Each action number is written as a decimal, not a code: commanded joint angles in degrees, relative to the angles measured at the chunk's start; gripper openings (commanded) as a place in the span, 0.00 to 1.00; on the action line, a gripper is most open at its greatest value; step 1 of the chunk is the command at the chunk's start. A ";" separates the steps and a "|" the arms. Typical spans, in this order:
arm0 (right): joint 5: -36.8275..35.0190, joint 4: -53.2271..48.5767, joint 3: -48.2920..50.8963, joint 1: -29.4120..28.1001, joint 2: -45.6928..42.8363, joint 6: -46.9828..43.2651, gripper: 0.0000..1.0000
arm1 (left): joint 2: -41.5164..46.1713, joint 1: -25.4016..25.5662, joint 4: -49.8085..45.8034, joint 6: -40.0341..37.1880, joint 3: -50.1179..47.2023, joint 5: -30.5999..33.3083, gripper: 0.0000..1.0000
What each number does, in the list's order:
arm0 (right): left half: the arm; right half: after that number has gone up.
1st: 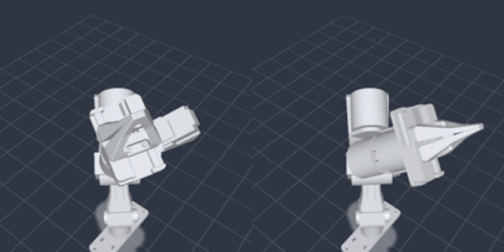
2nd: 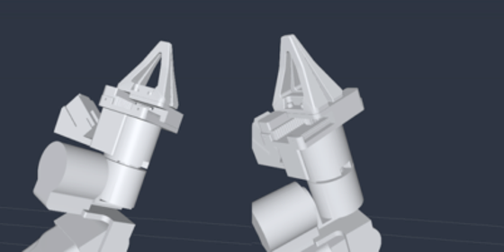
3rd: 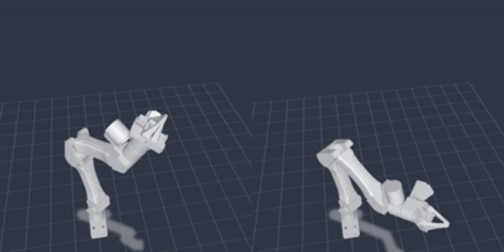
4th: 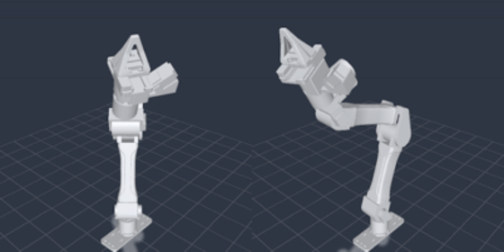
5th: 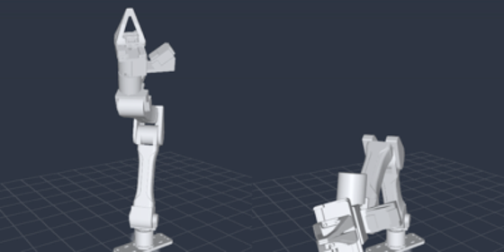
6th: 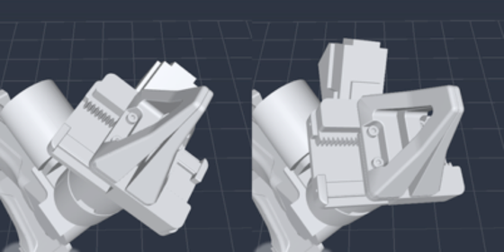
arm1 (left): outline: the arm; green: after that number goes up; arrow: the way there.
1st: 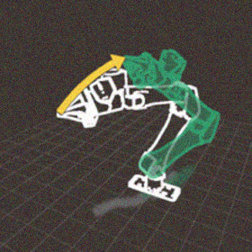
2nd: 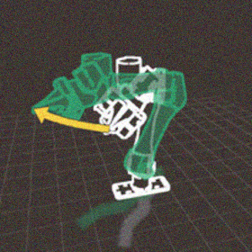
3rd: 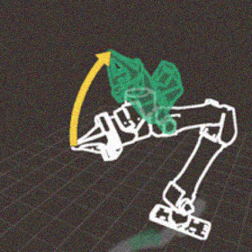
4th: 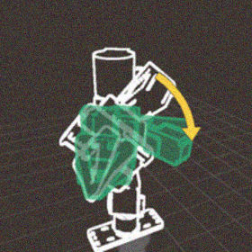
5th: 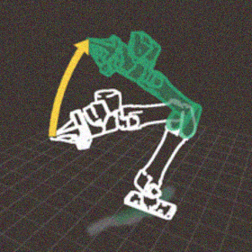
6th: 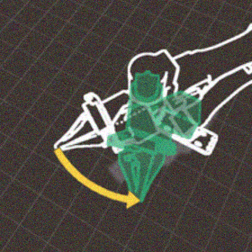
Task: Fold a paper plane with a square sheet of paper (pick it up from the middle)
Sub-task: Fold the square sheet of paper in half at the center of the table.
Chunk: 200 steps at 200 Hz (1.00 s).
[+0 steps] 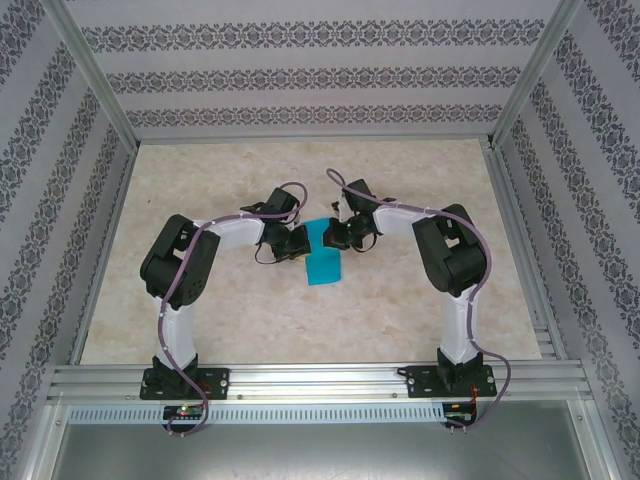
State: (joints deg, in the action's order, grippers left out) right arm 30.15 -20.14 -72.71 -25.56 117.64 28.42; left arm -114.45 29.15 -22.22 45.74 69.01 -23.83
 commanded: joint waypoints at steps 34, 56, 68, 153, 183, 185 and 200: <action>-4.15 2.80 2.44 5.98 -0.86 2.36 0.00 | -7.37 1.13 -10.99 -0.21 -5.31 9.62 0.00; -4.08 3.57 2.04 5.70 -3.33 2.90 0.00 | -7.36 1.18 -11.17 -0.53 -5.04 9.67 0.00; -2.93 5.27 2.35 5.03 -5.24 2.99 0.00 | -7.36 1.19 -11.27 -0.65 -4.94 9.61 0.00; -0.48 11.18 -2.44 0.05 2.50 4.45 0.00 | -7.41 1.41 -11.53 -0.82 -4.72 9.51 0.00; -2.19 10.12 -3.41 1.57 4.41 4.49 0.00 | -7.44 1.47 -11.62 -0.91 -4.81 9.34 0.00; -2.24 10.17 -3.41 1.68 4.47 4.48 0.00 | -7.45 1.49 -11.62 -0.93 -4.80 9.40 0.00; -3.00 10.34 -3.54 2.78 4.93 4.54 0.00 | -7.54 1.59 -11.48 -0.91 -4.94 9.31 0.00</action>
State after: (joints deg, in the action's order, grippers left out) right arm 30.24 -9.58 -74.43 -24.75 121.19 32.51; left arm -114.45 29.34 -22.20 45.71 68.90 -23.42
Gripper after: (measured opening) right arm 0.047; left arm 0.053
